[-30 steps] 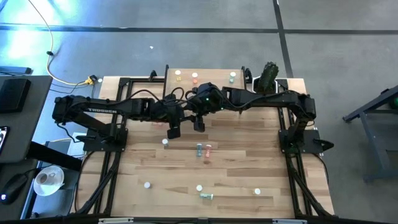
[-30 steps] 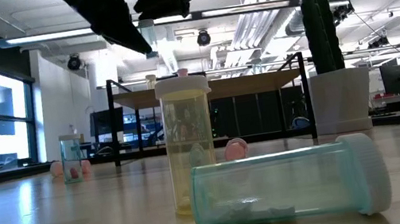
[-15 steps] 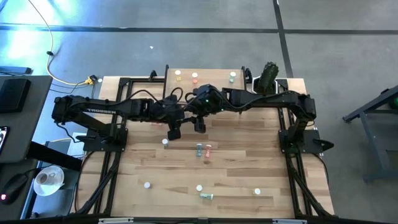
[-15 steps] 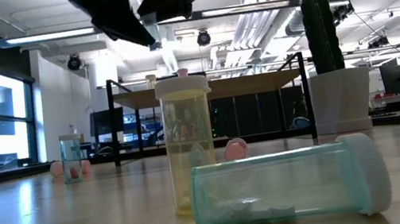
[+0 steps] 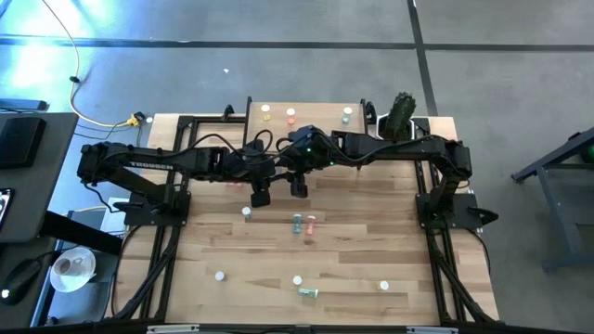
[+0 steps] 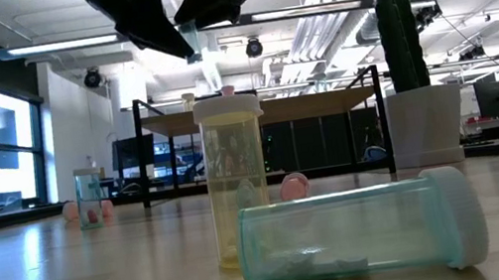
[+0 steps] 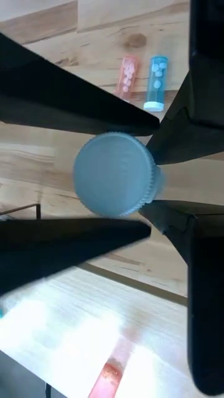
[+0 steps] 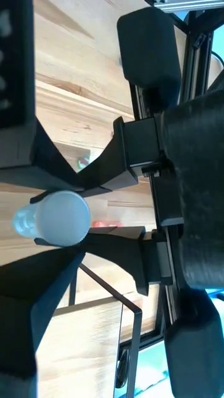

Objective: Pick and place medicine bottles onto shelf by color
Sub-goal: Put the top left blue pill bottle on the shelf

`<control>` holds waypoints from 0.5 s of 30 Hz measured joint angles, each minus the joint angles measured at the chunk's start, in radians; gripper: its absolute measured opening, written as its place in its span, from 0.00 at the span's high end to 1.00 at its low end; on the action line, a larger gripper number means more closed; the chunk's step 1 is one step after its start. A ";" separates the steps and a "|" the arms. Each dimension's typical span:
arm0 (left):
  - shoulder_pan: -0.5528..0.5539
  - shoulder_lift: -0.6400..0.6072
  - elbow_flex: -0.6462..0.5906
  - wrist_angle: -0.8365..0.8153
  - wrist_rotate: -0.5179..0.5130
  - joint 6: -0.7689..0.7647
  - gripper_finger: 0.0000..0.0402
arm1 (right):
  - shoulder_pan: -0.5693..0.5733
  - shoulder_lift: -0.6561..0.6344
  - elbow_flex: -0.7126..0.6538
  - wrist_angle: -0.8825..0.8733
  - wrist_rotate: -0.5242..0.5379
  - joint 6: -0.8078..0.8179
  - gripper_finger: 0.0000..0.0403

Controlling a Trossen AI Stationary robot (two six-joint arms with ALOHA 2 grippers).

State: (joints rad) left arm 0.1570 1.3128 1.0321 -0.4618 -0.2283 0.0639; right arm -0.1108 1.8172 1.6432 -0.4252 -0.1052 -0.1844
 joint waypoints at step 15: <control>0.000 0.000 0.000 0.002 -0.049 0.001 0.80 | 0.000 0.000 0.000 0.002 0.004 -0.007 0.73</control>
State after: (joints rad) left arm 0.1568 1.3128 1.0321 -0.4600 -0.2777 0.0647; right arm -0.1112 1.8172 1.6432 -0.4229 -0.1013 -0.1917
